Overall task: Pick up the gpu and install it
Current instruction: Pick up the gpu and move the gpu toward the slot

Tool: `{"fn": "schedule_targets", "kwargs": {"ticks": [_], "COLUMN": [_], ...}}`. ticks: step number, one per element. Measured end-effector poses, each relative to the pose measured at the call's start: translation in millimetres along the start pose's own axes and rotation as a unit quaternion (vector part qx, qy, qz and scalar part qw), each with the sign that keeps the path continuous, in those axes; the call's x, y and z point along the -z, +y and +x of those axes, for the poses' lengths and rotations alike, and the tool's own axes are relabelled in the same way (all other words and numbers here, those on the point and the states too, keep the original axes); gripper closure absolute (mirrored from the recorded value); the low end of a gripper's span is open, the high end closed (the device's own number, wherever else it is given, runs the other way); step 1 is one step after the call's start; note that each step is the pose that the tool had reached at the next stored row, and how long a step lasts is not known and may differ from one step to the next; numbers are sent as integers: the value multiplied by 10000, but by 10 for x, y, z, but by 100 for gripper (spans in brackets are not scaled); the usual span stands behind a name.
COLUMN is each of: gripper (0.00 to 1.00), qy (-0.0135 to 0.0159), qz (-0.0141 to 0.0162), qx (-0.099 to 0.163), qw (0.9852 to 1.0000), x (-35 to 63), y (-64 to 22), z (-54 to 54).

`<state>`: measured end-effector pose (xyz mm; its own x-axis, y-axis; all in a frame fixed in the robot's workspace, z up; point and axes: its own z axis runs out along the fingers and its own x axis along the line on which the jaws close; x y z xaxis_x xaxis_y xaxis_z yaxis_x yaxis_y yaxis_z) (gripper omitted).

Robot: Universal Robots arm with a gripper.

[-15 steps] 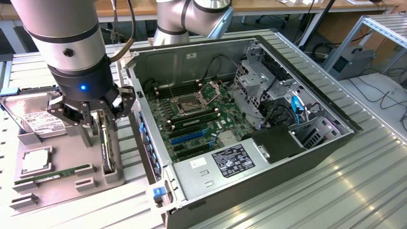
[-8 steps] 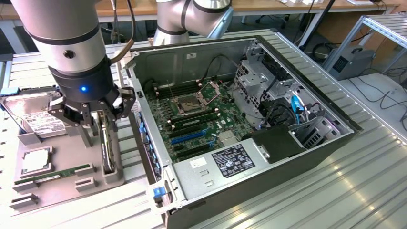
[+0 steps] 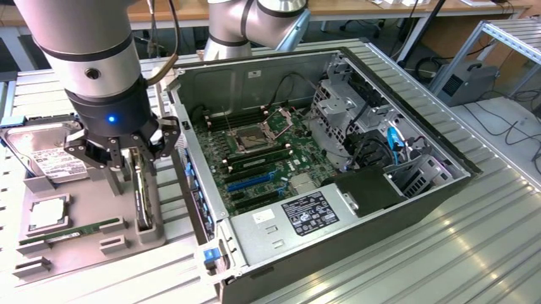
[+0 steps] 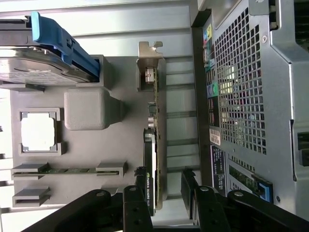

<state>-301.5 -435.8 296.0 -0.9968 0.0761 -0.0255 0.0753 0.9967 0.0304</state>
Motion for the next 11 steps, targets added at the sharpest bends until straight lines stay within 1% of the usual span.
{"fn": "schedule_targets", "kwargs": {"ticks": [11], "gripper": [58], "qy": [0], "qz": [1], "qx": [0], "qw": [10000], "x": [-55], "y": [2], "z": [24]}}
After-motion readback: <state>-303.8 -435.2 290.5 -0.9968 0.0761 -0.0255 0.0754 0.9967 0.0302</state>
